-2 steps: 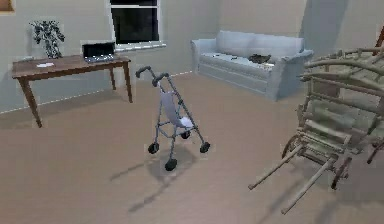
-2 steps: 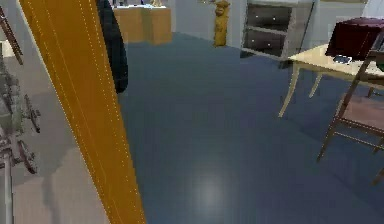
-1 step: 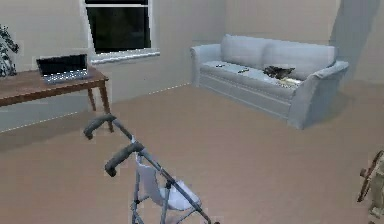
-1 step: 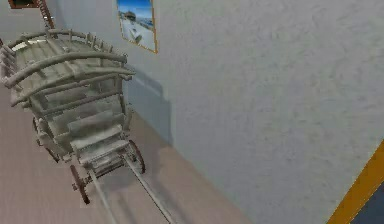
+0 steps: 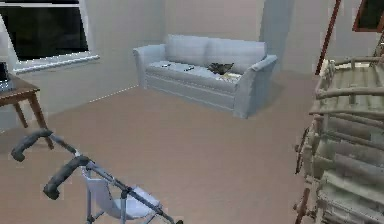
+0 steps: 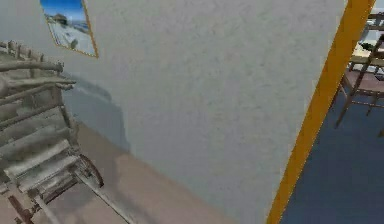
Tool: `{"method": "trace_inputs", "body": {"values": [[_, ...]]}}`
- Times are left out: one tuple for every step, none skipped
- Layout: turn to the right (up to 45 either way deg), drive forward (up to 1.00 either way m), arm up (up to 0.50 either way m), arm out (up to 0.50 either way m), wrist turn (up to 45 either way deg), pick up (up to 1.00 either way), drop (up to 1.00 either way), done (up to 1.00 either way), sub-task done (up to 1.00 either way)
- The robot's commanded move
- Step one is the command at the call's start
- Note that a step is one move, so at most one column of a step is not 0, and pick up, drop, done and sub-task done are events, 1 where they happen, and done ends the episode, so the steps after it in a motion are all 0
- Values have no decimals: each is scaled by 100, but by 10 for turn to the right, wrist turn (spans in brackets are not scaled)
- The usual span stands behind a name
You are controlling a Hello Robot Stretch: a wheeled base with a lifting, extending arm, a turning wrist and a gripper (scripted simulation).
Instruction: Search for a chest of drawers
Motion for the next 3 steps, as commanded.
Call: {"method": "trace_inputs", "body": {"values": [[0,35,0,0,0,0,0,0,0],[-450,0,0,0,0,0,0,0,0],[-450,0,0,0,0,0,0,0,0]]}}
